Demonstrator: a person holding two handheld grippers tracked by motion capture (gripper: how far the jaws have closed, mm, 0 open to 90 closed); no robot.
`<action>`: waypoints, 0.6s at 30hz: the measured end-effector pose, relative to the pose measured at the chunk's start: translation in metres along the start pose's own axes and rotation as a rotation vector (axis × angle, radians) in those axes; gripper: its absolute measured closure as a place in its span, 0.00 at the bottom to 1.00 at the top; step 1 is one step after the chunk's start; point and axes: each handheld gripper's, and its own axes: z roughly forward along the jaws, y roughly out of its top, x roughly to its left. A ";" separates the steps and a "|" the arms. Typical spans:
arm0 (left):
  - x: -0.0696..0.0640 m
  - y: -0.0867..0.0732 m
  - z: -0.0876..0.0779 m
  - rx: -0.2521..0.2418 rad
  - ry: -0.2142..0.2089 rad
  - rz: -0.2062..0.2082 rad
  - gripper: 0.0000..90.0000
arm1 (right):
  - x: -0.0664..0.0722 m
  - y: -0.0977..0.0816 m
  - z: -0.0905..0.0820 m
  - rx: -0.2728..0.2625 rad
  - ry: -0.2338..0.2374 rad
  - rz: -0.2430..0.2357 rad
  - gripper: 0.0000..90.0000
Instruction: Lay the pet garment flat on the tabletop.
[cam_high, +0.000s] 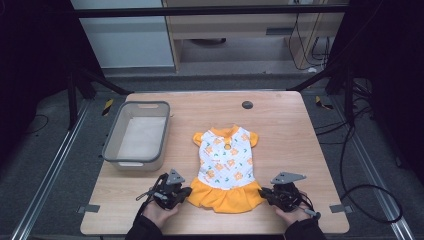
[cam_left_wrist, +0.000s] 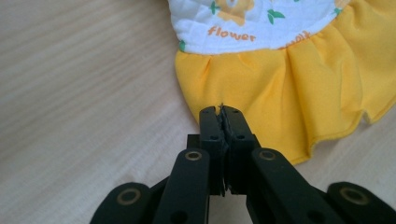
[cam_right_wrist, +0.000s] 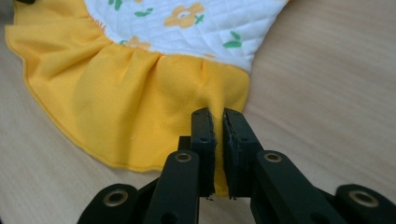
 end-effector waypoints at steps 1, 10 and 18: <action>-0.002 -0.001 0.001 0.001 0.005 0.007 0.97 | 0.001 -0.001 0.001 0.005 0.001 -0.004 0.91; 0.006 0.009 -0.024 -0.140 0.060 0.017 0.76 | 0.001 0.004 -0.011 -0.101 -0.023 -0.027 0.82; 0.013 0.048 -0.014 -0.218 0.083 0.026 0.81 | -0.007 0.029 -0.006 -0.212 -0.036 -0.009 0.92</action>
